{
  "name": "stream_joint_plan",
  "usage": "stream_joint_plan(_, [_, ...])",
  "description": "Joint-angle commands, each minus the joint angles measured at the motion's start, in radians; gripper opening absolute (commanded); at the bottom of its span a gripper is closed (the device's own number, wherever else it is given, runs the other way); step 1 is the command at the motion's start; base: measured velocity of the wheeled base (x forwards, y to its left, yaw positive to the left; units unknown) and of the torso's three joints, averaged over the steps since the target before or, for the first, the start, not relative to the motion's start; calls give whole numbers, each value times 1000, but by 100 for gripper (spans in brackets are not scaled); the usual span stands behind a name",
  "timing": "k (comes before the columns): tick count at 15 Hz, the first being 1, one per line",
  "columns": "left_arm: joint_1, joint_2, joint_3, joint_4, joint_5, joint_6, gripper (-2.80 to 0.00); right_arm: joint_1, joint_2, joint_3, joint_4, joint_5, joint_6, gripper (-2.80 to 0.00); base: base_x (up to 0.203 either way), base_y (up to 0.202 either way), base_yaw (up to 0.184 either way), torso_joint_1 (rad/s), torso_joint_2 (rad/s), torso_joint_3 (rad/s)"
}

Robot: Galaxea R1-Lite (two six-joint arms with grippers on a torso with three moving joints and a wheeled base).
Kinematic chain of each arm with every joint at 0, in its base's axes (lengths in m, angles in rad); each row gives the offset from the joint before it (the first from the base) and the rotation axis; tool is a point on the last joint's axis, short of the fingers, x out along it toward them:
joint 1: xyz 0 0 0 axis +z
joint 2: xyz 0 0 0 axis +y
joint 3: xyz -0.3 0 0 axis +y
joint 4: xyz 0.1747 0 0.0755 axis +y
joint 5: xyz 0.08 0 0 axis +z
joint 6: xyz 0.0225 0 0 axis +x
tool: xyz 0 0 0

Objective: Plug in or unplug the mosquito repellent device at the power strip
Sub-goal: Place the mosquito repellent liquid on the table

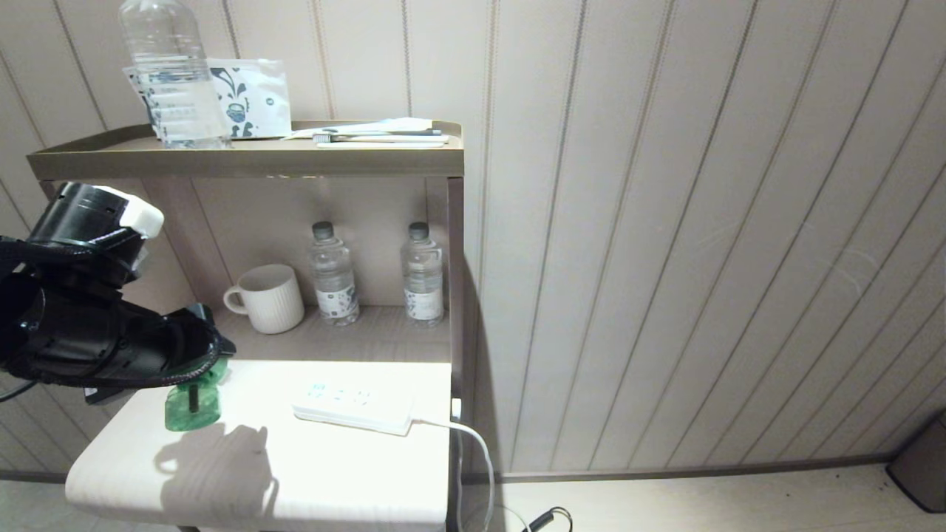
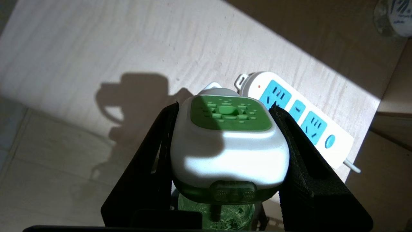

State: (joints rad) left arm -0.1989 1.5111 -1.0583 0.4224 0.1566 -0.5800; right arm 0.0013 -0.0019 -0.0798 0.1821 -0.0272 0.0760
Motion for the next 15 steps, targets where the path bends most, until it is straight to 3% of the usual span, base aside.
stream_joint_plan(1, [35, -48, 56, -83, 1, 46, -280, 0, 2, 0, 2, 0, 1, -280, 0, 0, 0, 0, 0, 0])
stream_joint_plan(5, [79, -120, 247, -317, 1, 148, -280, 0, 2, 0, 2, 0, 1, -280, 0, 0, 0, 0, 0, 0])
stream_joint_plan(7, [104, -162, 373, -494, 2, 209, -280, 0, 2, 0, 2, 0, 1, -280, 0, 0, 0, 0, 0, 0])
stream_joint_plan(11, [208, -202, 639, -1007, -1, 345, -280, 0, 2, 0, 2, 0, 1, -280, 0, 0, 0, 0, 0, 0])
stream_joint_plan(15, [242, 29, 809, -1588, -10, 422, -280, 0, 2, 0, 2, 0, 1, -280, 0, 0, 0, 0, 0, 0])
